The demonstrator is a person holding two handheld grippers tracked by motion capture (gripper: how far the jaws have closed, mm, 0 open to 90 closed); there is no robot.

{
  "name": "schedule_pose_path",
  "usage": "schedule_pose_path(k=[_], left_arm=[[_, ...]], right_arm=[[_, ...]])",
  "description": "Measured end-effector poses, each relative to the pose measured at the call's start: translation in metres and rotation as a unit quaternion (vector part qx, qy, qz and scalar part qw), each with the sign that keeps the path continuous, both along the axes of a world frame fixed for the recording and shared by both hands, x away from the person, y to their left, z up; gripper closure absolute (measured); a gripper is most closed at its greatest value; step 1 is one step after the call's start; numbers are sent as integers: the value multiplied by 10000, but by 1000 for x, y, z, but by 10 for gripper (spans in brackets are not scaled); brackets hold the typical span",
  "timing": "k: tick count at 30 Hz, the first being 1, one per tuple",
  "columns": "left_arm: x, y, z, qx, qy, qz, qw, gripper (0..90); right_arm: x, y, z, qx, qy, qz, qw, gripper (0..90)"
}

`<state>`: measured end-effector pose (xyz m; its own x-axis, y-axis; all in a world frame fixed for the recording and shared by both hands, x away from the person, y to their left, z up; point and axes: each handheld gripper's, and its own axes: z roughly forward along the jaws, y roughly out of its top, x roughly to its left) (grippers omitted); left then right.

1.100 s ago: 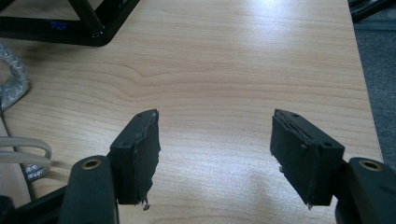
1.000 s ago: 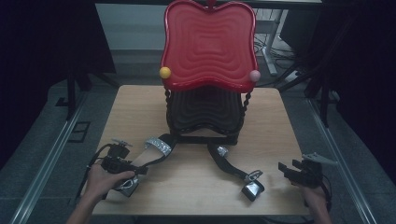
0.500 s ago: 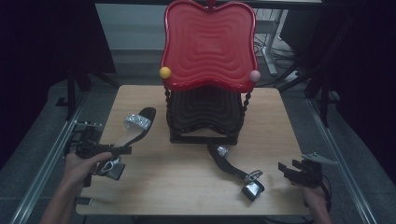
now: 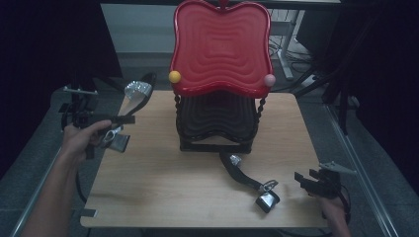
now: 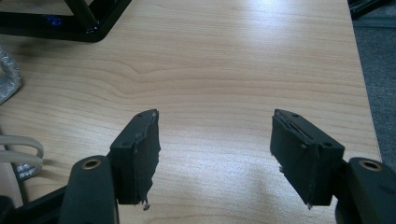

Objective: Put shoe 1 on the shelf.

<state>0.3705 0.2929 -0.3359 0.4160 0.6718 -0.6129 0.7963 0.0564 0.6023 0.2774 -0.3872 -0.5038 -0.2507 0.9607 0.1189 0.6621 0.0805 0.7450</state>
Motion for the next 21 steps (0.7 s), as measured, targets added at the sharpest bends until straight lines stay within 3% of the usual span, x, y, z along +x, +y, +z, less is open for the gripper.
schedule_pose_path(k=[3,4,5,8,9,10,11,13,14,15,21], left_arm=[[15,-1,18,-128,-106,42,9999,426],[15,-1,18,-128,-106,42,9999,426],[22,-3,30,-225,-180,95,9995,426],[27,-6,42,-289,-237,106,9992,426],[33,-10,54,-291,-266,100,9992,426],[33,-10,54,-291,-266,100,9992,426],[38,-16,68,-248,-321,107,9991,426],[40,-19,72,-241,-336,95,9991,426],[44,-26,85,-204,-376,109,9990,426],[44,-26,85,-204,-376,109,9990,426],[50,-49,122,-164,-523,152,9984,426]], right_arm=[[0,0,-1,-11,18,-8,10000,331],[0,0,-1,-11,18,-8,10000,331],[0,0,-1,-5,2,-9,10000,331],[0,0,-1,-11,-1,-7,10000,331],[0,0,-1,-19,-2,-4,10000,331],[0,0,-1,-19,-2,-4,10000,331],[0,0,-1,5,9,-21,10000,331],[1,0,-1,6,8,-13,10000,331],[1,0,-1,-16,21,16,10000,331],[1,0,-1,-20,30,24,10000,331],[1,-2,-1,14,41,6,10000,331]])
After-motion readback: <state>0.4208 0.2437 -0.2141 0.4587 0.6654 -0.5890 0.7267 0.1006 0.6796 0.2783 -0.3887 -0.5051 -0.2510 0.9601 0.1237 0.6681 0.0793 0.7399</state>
